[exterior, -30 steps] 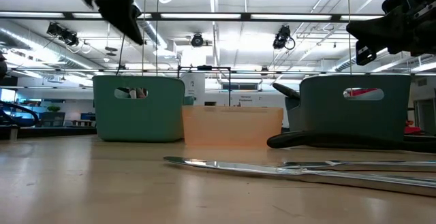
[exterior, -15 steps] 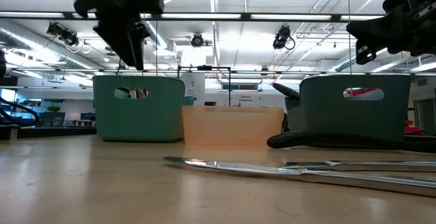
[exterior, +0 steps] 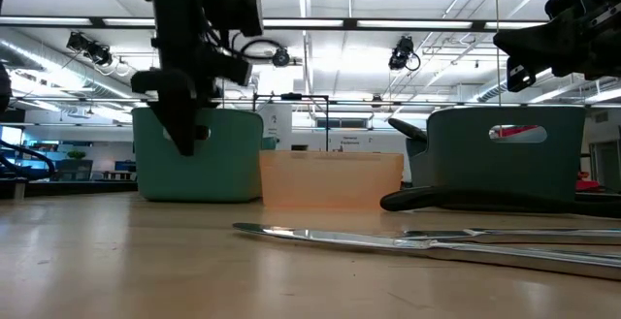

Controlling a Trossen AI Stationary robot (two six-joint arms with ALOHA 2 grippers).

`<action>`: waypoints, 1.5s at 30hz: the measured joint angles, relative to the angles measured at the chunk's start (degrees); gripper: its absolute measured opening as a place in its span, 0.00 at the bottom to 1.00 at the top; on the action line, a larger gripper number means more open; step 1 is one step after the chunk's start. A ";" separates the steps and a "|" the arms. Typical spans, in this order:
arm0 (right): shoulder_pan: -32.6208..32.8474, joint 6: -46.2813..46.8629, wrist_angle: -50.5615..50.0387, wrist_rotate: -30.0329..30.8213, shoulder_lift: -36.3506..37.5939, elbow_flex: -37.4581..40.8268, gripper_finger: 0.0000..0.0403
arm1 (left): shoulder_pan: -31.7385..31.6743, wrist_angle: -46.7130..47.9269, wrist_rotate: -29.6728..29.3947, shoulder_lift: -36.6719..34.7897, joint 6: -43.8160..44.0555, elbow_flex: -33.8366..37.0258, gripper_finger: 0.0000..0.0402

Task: Pick & Place Kitchen Items
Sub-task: Adjust the light green bin

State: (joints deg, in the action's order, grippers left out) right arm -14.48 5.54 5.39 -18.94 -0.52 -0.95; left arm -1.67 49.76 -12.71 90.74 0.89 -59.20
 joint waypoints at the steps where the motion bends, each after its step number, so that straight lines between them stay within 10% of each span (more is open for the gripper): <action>1: 0.00 0.00 0.00 0.00 -0.01 0.00 0.02 | -0.40 0.29 0.70 0.68 0.33 0.00 0.55; 14: 0.02 -0.02 -0.02 -0.04 -0.02 0.00 0.02 | -1.23 0.91 2.68 1.90 3.40 0.04 0.03; 35: 0.01 0.04 -0.04 -0.02 -0.02 0.00 0.02 | -3.00 3.25 3.40 1.70 1.33 2.00 0.04; 45: 0.00 0.13 -0.04 -0.02 -0.02 0.00 0.02 | -2.46 7.90 2.58 1.90 0.55 -1.62 0.26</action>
State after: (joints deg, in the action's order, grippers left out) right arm -14.48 5.67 5.34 -18.96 -0.54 -0.95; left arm -4.12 57.66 -10.13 92.64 1.44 -60.82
